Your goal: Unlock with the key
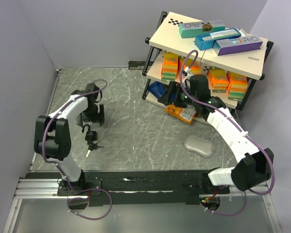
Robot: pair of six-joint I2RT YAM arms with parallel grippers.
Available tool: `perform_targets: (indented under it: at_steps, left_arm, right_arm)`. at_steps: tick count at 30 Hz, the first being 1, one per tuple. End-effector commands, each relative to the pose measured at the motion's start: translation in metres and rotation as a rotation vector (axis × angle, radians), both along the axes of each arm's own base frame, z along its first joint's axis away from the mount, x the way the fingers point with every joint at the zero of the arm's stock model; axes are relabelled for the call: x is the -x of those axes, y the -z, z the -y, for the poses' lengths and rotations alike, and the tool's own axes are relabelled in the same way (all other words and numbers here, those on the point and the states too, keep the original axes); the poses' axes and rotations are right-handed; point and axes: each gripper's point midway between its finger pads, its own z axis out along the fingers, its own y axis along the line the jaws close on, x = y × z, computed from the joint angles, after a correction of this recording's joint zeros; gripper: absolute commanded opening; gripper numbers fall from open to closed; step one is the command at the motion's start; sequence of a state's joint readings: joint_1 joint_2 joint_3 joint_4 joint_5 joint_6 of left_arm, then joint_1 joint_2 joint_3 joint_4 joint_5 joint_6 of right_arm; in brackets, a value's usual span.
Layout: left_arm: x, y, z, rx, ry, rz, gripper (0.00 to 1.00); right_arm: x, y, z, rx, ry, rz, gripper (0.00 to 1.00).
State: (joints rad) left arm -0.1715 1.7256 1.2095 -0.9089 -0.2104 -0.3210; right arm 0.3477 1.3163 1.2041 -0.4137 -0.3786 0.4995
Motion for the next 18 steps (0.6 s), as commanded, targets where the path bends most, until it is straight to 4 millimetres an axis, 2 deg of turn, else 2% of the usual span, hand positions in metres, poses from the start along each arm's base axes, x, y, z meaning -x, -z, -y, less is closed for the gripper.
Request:
perform_targets:
  at_steps: [1, 2, 4, 6, 7, 8, 9, 10, 11, 12, 14, 15, 16, 17, 18]
  left_arm:
    - [-0.041, -0.081, 0.000, 0.012, -0.056, 0.279, 0.95]
    - [-0.047, -0.096, -0.001, 0.008, -0.066, 0.331, 0.95]
    - [-0.061, -0.145, -0.004, 0.015, -0.102, 0.507, 0.95]
    - [-0.068, -0.186, -0.003, 0.049, -0.125, 0.641, 0.96]
    - [-0.071, -0.219, 0.000, 0.096, -0.141, 0.763, 0.96]
    - [-0.071, -0.237, 0.002, 0.125, -0.146, 0.828, 0.96]
    - [-0.064, -0.265, 0.005, 0.178, -0.159, 0.922, 0.97]
    - [-0.065, -0.285, 0.006, 0.211, -0.166, 1.004, 0.97]
    - [-0.063, -0.296, 0.007, 0.238, -0.171, 1.053, 0.99]
    - [-0.050, -0.319, 0.010, 0.290, -0.165, 1.133, 0.97]
    - [-0.045, -0.339, 0.014, 0.347, -0.149, 1.237, 0.96]
    - [-0.032, -0.355, 0.015, 0.384, -0.140, 1.298, 0.96]
    - [-0.028, -0.362, 0.018, 0.413, -0.127, 1.331, 0.96]
    - [-0.026, -0.362, 0.019, 0.429, -0.124, 1.354, 0.96]
    - [-0.017, -0.371, 0.018, 0.447, -0.128, 1.393, 0.96]
  right_arm:
    - [0.000, -0.029, 0.011, 0.001, 0.015, 0.094, 0.87]
    - [0.001, -0.032, 0.013, 0.007, 0.018, 0.107, 0.87]
    - [0.001, -0.035, 0.020, 0.017, 0.038, 0.118, 0.87]
    - [0.002, -0.043, 0.030, 0.021, 0.061, 0.144, 0.87]
    - [0.003, -0.044, 0.034, 0.030, 0.071, 0.147, 0.87]
    - [0.005, -0.052, 0.039, 0.044, 0.086, 0.180, 0.87]
    - [0.006, -0.056, 0.044, 0.056, 0.098, 0.195, 0.87]
    - [0.007, -0.063, 0.049, 0.079, 0.112, 0.227, 0.87]
    - [0.008, -0.070, 0.053, 0.088, 0.124, 0.250, 0.87]
    - [0.009, -0.074, 0.056, 0.098, 0.131, 0.267, 0.87]
    - [0.012, -0.085, 0.065, 0.127, 0.153, 0.322, 0.87]
    - [0.012, -0.087, 0.068, 0.137, 0.162, 0.338, 0.87]
    - [0.016, -0.096, 0.071, 0.143, 0.169, 0.387, 0.87]
    - [0.015, -0.090, 0.077, 0.163, 0.193, 0.389, 0.87]
    - [0.016, -0.089, 0.081, 0.173, 0.209, 0.401, 0.87]
